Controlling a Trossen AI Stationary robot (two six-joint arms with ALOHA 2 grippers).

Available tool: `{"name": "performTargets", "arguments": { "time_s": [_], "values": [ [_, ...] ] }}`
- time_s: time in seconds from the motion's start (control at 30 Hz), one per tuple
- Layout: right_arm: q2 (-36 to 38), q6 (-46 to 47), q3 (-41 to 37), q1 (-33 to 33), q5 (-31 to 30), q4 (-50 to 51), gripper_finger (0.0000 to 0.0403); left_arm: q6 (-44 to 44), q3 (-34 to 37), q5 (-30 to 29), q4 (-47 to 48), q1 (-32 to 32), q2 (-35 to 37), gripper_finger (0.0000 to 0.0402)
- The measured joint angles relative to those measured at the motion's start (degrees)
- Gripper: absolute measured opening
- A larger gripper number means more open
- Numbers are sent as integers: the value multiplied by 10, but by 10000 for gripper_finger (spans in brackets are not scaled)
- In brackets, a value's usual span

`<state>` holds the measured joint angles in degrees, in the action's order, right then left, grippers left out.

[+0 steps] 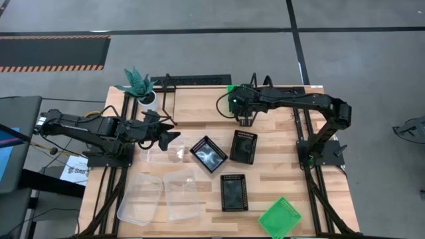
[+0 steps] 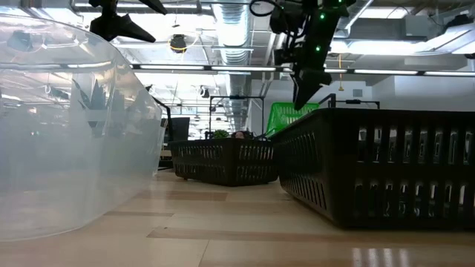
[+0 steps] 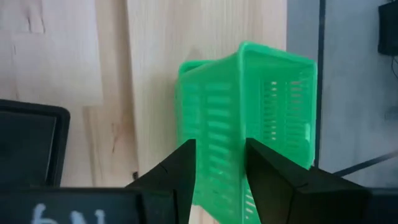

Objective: Stack baskets on shelf by color
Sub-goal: Stack the top green bin on top of the green bin on the shelf

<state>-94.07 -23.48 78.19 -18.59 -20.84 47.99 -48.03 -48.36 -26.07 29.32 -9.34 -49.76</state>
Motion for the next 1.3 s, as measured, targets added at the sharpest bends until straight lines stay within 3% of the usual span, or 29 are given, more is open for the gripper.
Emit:
{"name": "performTargets", "arguments": {
  "time_s": [0.13,0.47,0.67,0.87,1.3],
  "values": [
    [1,0,1,0,0,-4,129,0,0,1,0,0,0,265],
    [1,-6,0,-2,0,-1,11,-1,0,0,0,0,0,265],
    [1,-6,0,-1,-9,-1,23,-1,0,-1,0,0,0,265],
    [1,-6,0,6,-59,-4,5,-1,0,-1,0,0,0,265],
    [1,54,0,-3,-28,-4,39,2,0,-1,0,0,0,265]
  ]
}}
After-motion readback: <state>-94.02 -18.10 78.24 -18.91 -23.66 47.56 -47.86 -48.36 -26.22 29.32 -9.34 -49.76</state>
